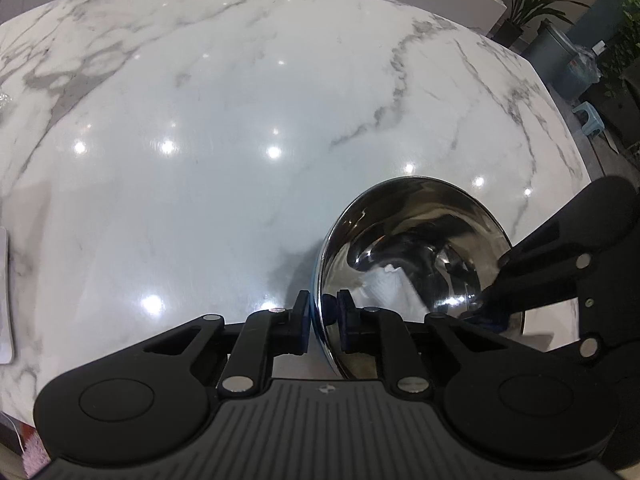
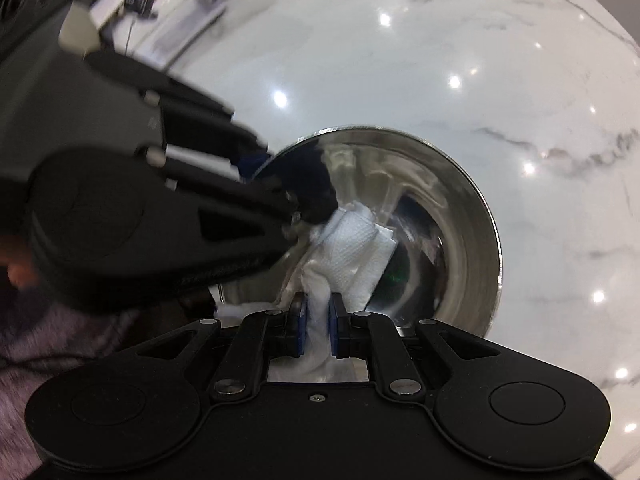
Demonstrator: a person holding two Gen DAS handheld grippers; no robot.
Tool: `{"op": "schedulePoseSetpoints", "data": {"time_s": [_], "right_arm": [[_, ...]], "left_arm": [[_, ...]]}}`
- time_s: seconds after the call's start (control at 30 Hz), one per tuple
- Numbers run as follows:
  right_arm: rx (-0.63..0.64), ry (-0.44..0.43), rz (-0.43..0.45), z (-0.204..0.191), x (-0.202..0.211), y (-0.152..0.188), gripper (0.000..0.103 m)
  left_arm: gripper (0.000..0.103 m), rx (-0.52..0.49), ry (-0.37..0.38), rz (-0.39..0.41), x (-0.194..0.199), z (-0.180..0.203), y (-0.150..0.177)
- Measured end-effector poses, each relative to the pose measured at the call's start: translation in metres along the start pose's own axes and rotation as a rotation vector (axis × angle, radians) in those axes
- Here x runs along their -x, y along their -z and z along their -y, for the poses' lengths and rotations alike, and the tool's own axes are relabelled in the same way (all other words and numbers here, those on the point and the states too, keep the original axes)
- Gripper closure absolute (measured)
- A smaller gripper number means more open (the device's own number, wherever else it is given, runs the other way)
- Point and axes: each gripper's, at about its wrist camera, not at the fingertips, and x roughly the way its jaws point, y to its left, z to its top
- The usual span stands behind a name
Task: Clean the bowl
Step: 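Keep holding the bowl rim while the right gripper wipes the towel around the bowl interior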
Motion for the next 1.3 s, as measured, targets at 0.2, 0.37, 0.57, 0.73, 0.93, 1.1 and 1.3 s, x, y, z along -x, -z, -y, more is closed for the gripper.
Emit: {"op": "schedulePoseSetpoints", "data": {"time_s": [0.2, 0.37, 0.57, 0.73, 0.93, 1.1, 1.3], "right_arm": [[0.125, 0.236, -0.039, -0.009, 0.002, -0.001, 0.094], [0.134, 0.265, -0.025, -0.01, -0.001, 0.001, 0.094], [0.092, 0.232, -0.011, 0.002, 0.001, 0.003, 0.094], [0.069, 0.212, 0.003, 0.01, 0.002, 0.006, 0.094], [0.025, 0.172, 0.026, 0.014, 0.003, 0.006, 0.094], [-0.062, 0.021, 0.075, 0.02, -0.001, 0.003, 0.094], [-0.101, -0.104, 0.101, 0.023, -0.006, 0.001, 0.093]], "left_arm": [[0.091, -0.002, 0.008, -0.002, 0.0, -0.001, -0.001], [0.088, 0.027, 0.006, -0.017, 0.0, -0.001, -0.001], [0.068, 0.092, 0.071, -0.08, -0.003, -0.004, 0.009], [0.073, 0.098, 0.1, -0.097, -0.003, -0.004, 0.013], [0.09, 0.075, 0.051, -0.051, -0.001, -0.005, 0.004], [0.091, 0.055, -0.011, -0.012, -0.001, -0.006, -0.005], [0.091, 0.039, -0.027, -0.004, 0.0, -0.006, -0.006]]}}
